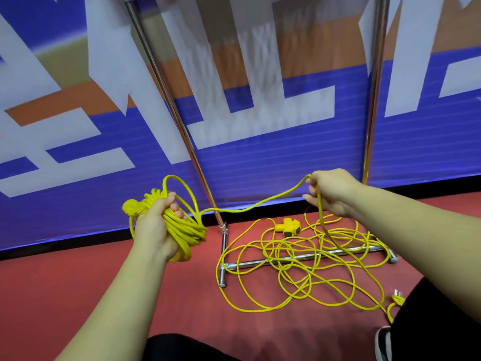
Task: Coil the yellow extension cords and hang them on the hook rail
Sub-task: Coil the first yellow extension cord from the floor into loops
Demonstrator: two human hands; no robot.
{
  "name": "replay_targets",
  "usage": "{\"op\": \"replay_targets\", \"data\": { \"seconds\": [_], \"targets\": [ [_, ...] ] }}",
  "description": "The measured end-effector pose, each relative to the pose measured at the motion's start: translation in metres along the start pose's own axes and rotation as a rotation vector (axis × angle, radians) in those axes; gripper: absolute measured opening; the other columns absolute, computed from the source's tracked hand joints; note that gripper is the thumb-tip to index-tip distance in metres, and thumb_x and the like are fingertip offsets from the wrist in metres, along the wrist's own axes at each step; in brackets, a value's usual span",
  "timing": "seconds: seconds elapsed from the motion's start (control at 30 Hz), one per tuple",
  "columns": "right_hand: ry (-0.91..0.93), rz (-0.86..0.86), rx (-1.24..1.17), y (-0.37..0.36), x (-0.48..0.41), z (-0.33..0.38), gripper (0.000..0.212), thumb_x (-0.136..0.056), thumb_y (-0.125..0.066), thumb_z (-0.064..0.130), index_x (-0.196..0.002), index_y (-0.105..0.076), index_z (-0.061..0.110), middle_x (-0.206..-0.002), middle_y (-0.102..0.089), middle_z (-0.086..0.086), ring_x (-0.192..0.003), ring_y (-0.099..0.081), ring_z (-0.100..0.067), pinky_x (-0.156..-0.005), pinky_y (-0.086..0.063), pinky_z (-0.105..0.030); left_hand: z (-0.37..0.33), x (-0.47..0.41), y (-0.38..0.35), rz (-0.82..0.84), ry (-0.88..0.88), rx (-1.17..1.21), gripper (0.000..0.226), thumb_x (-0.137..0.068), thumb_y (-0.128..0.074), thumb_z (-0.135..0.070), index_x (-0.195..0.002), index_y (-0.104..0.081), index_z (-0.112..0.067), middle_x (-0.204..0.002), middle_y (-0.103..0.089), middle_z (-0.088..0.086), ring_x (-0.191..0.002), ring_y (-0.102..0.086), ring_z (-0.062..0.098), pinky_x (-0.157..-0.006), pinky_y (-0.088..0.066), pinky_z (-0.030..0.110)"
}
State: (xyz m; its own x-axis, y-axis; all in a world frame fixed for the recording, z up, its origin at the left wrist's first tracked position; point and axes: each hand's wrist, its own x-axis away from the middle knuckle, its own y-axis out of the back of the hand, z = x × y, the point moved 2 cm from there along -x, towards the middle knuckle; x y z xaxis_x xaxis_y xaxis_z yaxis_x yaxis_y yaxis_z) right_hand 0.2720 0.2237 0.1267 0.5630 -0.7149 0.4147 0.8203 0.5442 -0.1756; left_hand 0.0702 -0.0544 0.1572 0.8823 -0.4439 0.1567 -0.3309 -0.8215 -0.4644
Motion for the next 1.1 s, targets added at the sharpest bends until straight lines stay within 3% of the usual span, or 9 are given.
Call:
{"op": "replay_targets", "data": {
  "seconds": [0.17, 0.4, 0.5, 0.63, 0.77, 0.9, 1.0, 1.03, 1.1],
  "targets": [
    [0.067, 0.086, 0.183, -0.002, 0.002, 0.009, 0.012, -0.099, -0.054, 0.016, -0.107, -0.064, 0.017, -0.074, -0.057, -0.005, -0.059, -0.058, -0.012, -0.06, -0.056, -0.027, 0.005, 0.028, -0.036, 0.259, 0.095, -0.039, 0.005, -0.089, -0.056, -0.014, -0.086, -0.061, -0.014, -0.055, -0.041, -0.005, -0.043, -0.042, 0.007, -0.048, -0.042, 0.02],
    [0.232, 0.24, 0.229, -0.001, 0.007, 0.031, 0.025, -0.099, -0.056, 0.014, -0.122, -0.067, 0.017, -0.076, -0.053, 0.0, -0.051, -0.048, -0.007, -0.064, -0.055, -0.027, 0.037, 0.054, -0.07, 0.487, 0.281, -0.258, 0.014, -0.079, -0.07, -0.017, -0.089, -0.066, -0.008, -0.053, -0.043, 0.001, -0.038, -0.042, 0.011, -0.045, -0.043, 0.024],
    [0.334, 0.39, 0.227, -0.012, 0.026, 0.046, 0.028, -0.101, -0.053, 0.012, -0.124, -0.066, 0.019, -0.073, -0.049, 0.002, -0.051, -0.044, -0.006, -0.062, -0.052, -0.024, 0.053, 0.054, -0.078, 0.584, 0.398, -0.237, 0.048, -0.061, -0.093, -0.031, -0.094, -0.067, -0.007, -0.057, -0.047, 0.002, -0.042, -0.046, 0.013, -0.048, -0.047, 0.027],
    [0.428, 0.567, 0.272, -0.02, 0.05, 0.057, 0.029, -0.101, -0.05, 0.009, -0.119, -0.064, 0.027, -0.066, -0.048, 0.005, -0.053, -0.042, -0.007, -0.062, -0.047, -0.024, 0.062, 0.054, -0.087, 0.544, 0.457, -0.208, 0.056, -0.081, -0.06, -0.06, -0.093, -0.067, -0.005, -0.06, -0.047, 0.004, -0.045, -0.046, 0.015, -0.054, -0.041, 0.029],
    [0.479, 0.677, 0.39, -0.019, 0.063, 0.059, 0.03, -0.101, -0.052, 0.009, -0.121, -0.065, 0.027, -0.055, -0.048, 0.011, -0.056, -0.042, -0.01, -0.061, -0.045, -0.023, 0.063, 0.048, -0.088, 0.504, 0.465, -0.121, 0.085, -0.074, -0.041, -0.083, -0.096, -0.066, -0.005, -0.065, -0.048, 0.004, -0.05, -0.046, 0.017, -0.056, -0.043, 0.029],
    [0.541, 0.743, 0.531, -0.017, 0.074, 0.055, 0.03, -0.1, -0.055, 0.009, -0.122, -0.066, 0.026, -0.06, -0.056, 0.013, -0.058, -0.048, -0.009, -0.065, -0.046, -0.027, 0.063, 0.04, -0.086, 0.463, 0.453, -0.017, 0.092, -0.069, -0.044, -0.089, -0.099, -0.064, -0.004, -0.074, -0.051, 0.007, -0.058, -0.049, 0.019, -0.064, -0.045, 0.032],
    [0.643, 0.856, 0.855, -0.028, 0.091, 0.037, 0.033, -0.101, -0.054, 0.012, -0.132, -0.064, 0.021, -0.07, -0.063, 0.033, -0.065, -0.055, 0.007, -0.068, -0.041, -0.014, 0.063, 0.03, -0.083, 0.4, 0.437, 0.028, 0.092, -0.066, -0.06, -0.086, -0.106, -0.064, -0.003, -0.093, -0.059, 0.015, -0.078, -0.054, 0.023, -0.094, -0.045, 0.041],
    [0.696, 0.855, 0.98, -0.032, 0.094, 0.029, 0.035, -0.1, -0.056, 0.015, -0.134, -0.063, 0.023, -0.075, -0.059, 0.041, -0.072, -0.055, 0.017, -0.072, -0.038, -0.007, 0.062, 0.028, -0.082, 0.376, 0.431, 0.04, 0.089, -0.067, -0.062, -0.084, -0.103, -0.065, -0.004, -0.089, -0.06, 0.012, -0.077, -0.055, 0.023, -0.093, -0.045, 0.04],
    [0.789, 0.801, 1.1, -0.036, 0.09, 0.012, 0.036, -0.099, -0.059, 0.024, -0.134, -0.063, 0.029, -0.1, -0.057, 0.04, -0.099, -0.045, 0.029, -0.088, -0.036, -0.007, 0.059, 0.026, -0.081, 0.327, 0.387, 0.032, 0.075, -0.073, -0.059, -0.078, -0.096, -0.064, -0.007, -0.075, -0.056, 0.003, -0.064, -0.055, 0.018, -0.071, -0.049, 0.032]
  ]
}}
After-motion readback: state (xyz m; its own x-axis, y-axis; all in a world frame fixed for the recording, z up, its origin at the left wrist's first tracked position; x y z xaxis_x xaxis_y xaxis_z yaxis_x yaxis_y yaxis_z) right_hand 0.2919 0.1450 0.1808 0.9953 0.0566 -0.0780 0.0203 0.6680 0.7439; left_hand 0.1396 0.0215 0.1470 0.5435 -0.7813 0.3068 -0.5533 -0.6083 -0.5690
